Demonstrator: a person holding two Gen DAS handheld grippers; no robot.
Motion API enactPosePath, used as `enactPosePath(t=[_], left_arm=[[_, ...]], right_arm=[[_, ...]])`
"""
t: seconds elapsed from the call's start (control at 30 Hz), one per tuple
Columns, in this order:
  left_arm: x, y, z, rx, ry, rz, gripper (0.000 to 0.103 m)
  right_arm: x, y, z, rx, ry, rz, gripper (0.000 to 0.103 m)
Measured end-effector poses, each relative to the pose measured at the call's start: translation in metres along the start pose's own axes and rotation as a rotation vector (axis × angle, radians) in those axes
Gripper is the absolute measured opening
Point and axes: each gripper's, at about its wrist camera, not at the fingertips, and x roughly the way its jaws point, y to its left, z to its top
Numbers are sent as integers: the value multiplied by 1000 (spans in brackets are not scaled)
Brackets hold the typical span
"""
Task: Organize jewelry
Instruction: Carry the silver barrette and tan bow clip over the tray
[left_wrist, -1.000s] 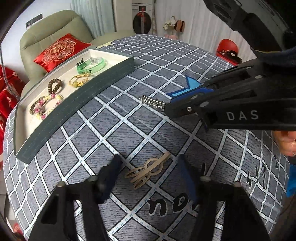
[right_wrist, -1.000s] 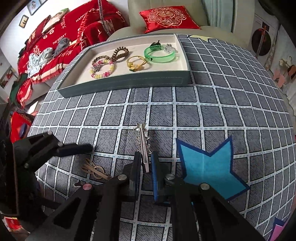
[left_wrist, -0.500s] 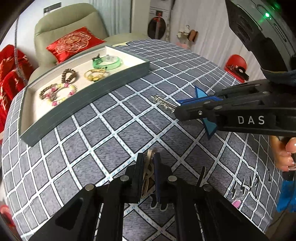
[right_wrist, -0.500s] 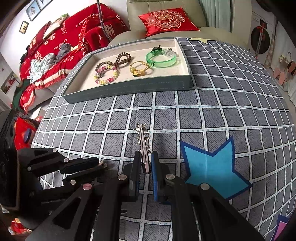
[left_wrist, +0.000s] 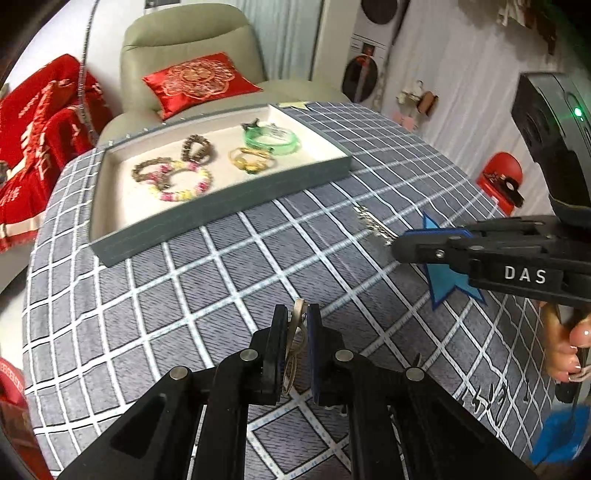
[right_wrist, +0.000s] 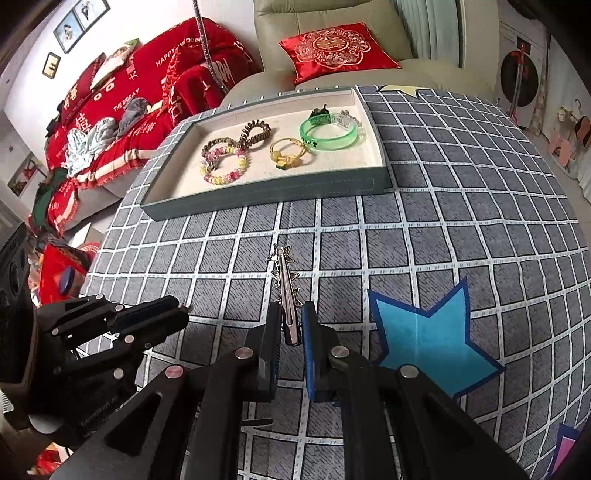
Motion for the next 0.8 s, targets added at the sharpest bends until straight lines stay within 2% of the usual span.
enactPosePath(t=[0.53, 0.8], left_arm=[[-11, 24, 21, -74, -54, 55, 26], [-16, 43, 44, -97, -102, 74, 26]], right_arm=[[-10, 8, 33, -9, -46, 18, 12], [-2, 7, 66, -5, -53, 23, 12]])
